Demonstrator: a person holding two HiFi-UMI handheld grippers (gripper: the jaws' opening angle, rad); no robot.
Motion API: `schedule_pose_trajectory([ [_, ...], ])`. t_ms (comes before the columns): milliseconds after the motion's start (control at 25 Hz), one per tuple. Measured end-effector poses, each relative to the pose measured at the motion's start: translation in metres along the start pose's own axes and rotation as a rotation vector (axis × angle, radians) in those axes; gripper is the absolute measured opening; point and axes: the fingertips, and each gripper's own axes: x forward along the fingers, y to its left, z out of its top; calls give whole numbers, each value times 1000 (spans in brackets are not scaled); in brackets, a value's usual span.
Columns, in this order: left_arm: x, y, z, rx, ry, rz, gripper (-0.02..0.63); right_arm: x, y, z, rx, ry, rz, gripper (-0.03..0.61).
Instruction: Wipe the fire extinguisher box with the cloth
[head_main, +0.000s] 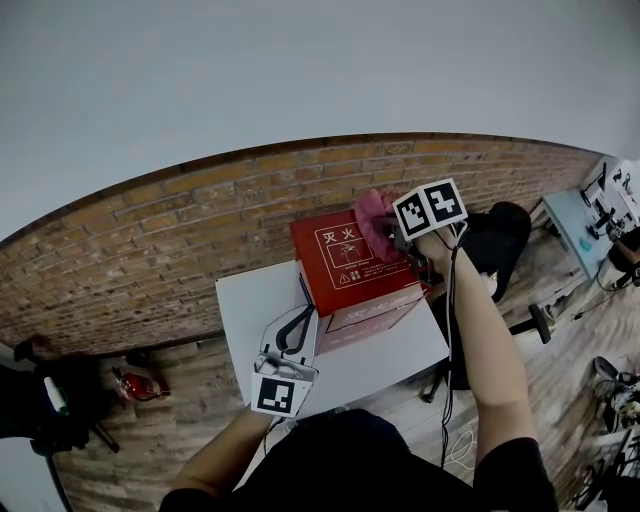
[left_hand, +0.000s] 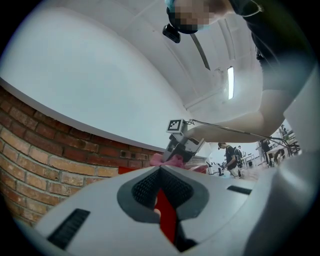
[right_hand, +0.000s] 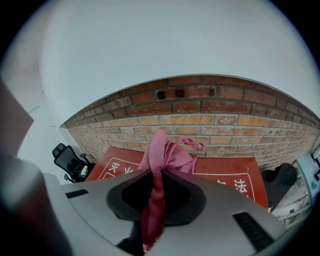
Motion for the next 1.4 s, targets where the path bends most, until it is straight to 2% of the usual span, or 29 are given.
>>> schedule_pose_trajectory([
  [1400, -1, -4, 2, -12, -23, -25, 28, 33, 103, 16, -67, 6, 93, 64],
])
